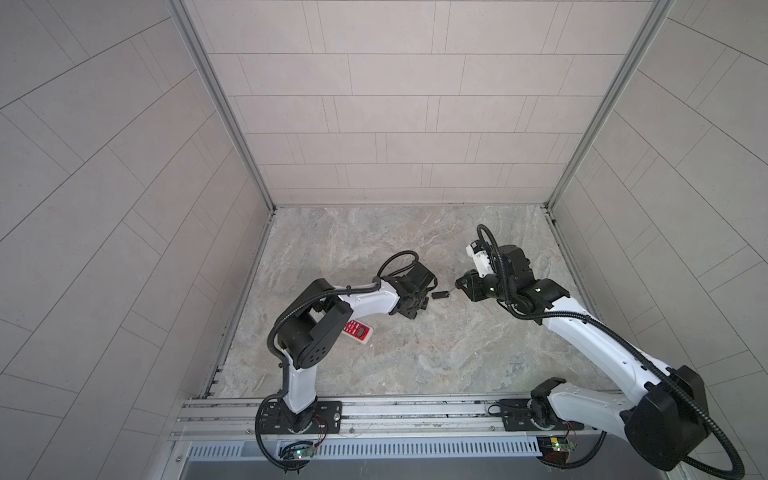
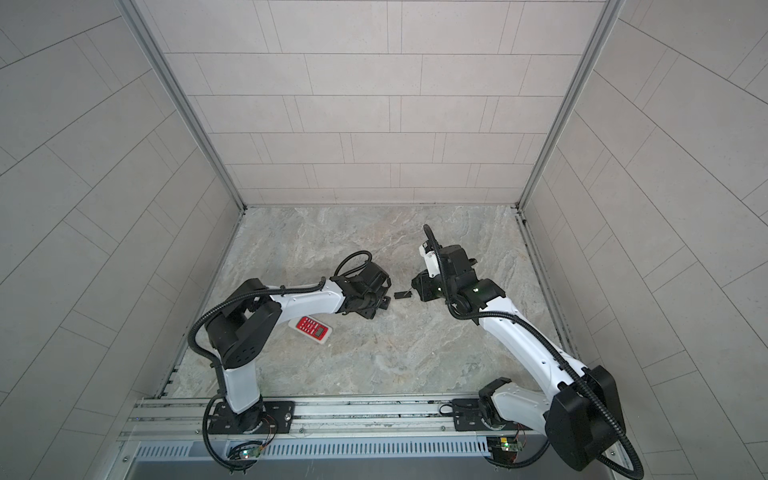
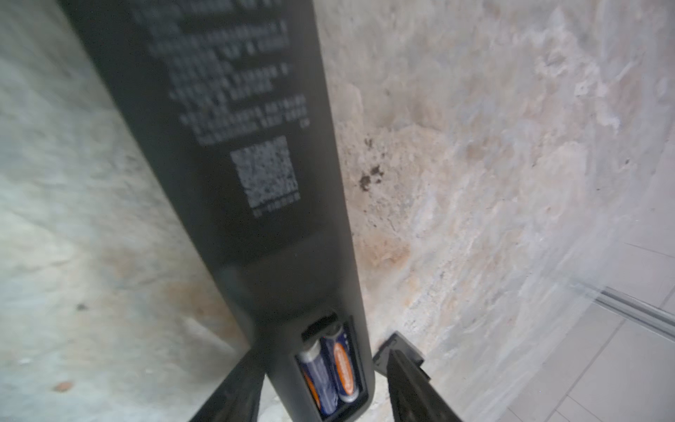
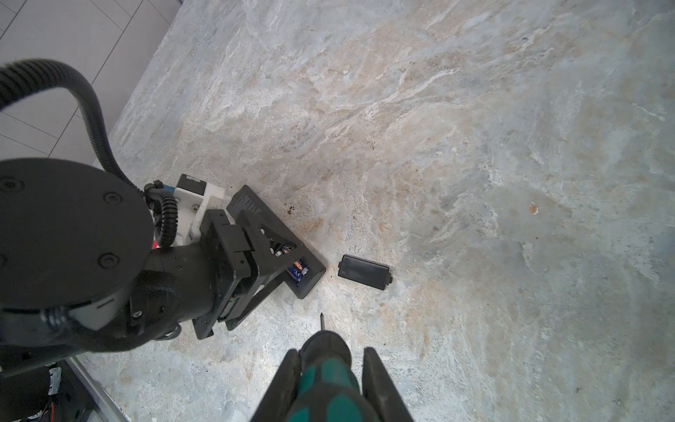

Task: Unload the batteries from the remote control

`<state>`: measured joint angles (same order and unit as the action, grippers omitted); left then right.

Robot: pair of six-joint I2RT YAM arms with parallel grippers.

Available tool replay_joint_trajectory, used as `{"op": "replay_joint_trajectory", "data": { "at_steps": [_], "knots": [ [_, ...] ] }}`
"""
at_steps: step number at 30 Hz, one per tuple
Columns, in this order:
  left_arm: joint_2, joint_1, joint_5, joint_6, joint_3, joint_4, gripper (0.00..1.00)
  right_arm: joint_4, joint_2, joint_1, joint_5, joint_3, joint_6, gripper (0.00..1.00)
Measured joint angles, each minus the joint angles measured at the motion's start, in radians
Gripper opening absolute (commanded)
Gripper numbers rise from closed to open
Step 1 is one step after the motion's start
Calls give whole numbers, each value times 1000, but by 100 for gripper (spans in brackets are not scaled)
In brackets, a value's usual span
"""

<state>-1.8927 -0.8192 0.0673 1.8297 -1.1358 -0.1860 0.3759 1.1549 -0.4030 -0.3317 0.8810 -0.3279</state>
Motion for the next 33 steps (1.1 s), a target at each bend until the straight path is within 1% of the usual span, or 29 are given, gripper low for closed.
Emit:
{"op": "replay_joint_trajectory", "data": {
  "at_steps": [3,6,9,11,14,17,19,21,23,26,30,33],
  "knots": [
    [0,-2,25,18,10,45,70,11,-2,5,2,3,0,15],
    [10,-3,43,-18,17,46,75,18,-10,10,4,3,-1,15],
    [43,-3,60,-110,19,-15,82,16,-30,11,8,3,-1,15],
    [85,-2,82,-201,18,-68,85,11,-48,11,16,3,-2,15],
    [169,11,120,-376,14,-134,89,-10,-72,11,37,-2,-13,15],
    [234,53,125,-606,-5,-170,92,-47,-85,11,51,-25,-36,15],
    [249,94,105,-763,-27,-180,91,-82,-87,10,61,-53,-53,15],
    [250,140,69,-938,-50,-190,92,-115,-87,1,82,-87,-76,15],
    [245,177,38,-1078,-71,-213,91,-127,-85,-10,108,-106,-97,15],
    [208,225,-22,-1274,-146,-286,91,-137,-69,-34,154,-102,-114,15],
    [134,232,-90,-1514,-272,-382,86,-145,-5,-76,201,-55,-124,15],
    [135,227,-151,-1709,-260,-402,85,-151,55,-88,211,-20,-130,15]
  ]
}}
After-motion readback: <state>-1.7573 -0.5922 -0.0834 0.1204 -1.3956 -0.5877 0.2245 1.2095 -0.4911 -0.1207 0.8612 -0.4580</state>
